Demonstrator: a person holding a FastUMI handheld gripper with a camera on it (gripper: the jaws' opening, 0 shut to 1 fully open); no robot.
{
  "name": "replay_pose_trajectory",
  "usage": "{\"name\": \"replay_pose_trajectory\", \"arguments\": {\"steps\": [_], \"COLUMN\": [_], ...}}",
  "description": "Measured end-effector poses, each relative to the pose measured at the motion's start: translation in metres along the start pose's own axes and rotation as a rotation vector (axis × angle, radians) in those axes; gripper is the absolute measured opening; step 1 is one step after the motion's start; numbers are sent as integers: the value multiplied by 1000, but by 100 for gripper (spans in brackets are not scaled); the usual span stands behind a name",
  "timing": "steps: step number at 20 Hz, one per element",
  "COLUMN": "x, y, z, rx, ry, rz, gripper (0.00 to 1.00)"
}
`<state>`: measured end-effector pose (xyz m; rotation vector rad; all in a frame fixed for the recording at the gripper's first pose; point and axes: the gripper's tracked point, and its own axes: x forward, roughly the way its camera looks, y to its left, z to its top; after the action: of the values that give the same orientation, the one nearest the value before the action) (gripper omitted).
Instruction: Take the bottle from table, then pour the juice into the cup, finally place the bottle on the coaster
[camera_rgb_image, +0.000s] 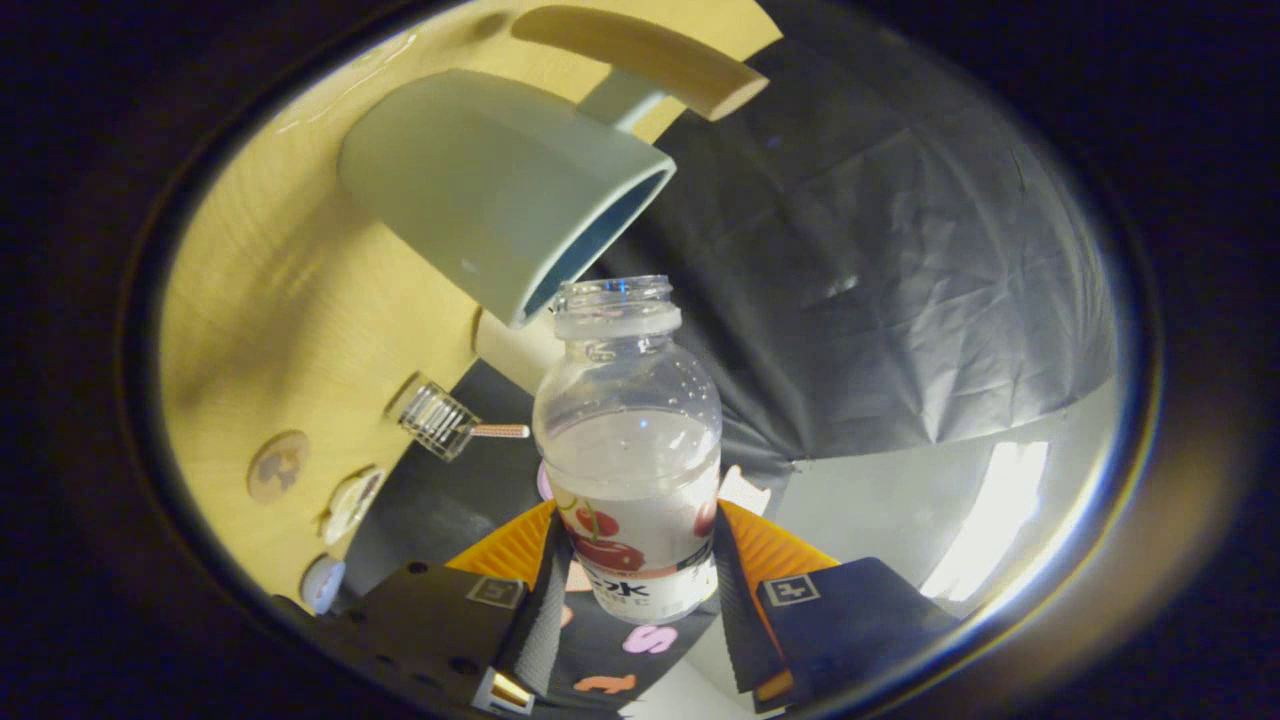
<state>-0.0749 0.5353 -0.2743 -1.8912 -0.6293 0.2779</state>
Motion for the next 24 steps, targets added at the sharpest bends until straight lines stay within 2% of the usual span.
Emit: {"name": "replay_pose_trajectory", "arguments": {"steps": [5, 11, 24], "x": [0, -7, 1], "y": [18, 45, 49], "z": [-5, -5, -33], "rx": [184, 553, 1206], "ry": [34, 79, 139], "rz": [78, 218, 352], "gripper": [72, 72, 72]}}
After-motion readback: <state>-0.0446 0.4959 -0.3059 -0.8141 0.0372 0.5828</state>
